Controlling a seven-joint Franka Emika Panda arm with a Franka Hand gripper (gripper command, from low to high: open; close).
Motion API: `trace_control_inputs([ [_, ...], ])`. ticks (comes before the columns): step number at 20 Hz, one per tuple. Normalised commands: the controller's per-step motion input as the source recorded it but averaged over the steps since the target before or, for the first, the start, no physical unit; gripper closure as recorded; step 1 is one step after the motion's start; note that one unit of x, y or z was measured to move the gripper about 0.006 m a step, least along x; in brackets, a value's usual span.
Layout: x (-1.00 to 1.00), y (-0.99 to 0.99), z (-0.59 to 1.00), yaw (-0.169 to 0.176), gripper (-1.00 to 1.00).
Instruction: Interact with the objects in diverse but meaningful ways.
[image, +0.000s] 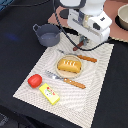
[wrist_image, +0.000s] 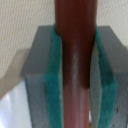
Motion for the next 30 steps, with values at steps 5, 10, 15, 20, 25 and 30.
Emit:
trace_control_inputs([
  [5, -0.77, -0.47, 0.2, -0.058, 1.0],
  [10, -0.74, -0.49, -0.02, -0.091, 1.0],
  [15, -0.8, -0.52, -0.14, -0.086, 1.0],
  [20, -0.83, -0.48, -0.2, -0.079, 1.0],
  [25, -0.79, -0.14, -0.27, -0.044, 1.0],
  [30, -0.65, 0.0, -0.24, -0.001, -1.0],
])
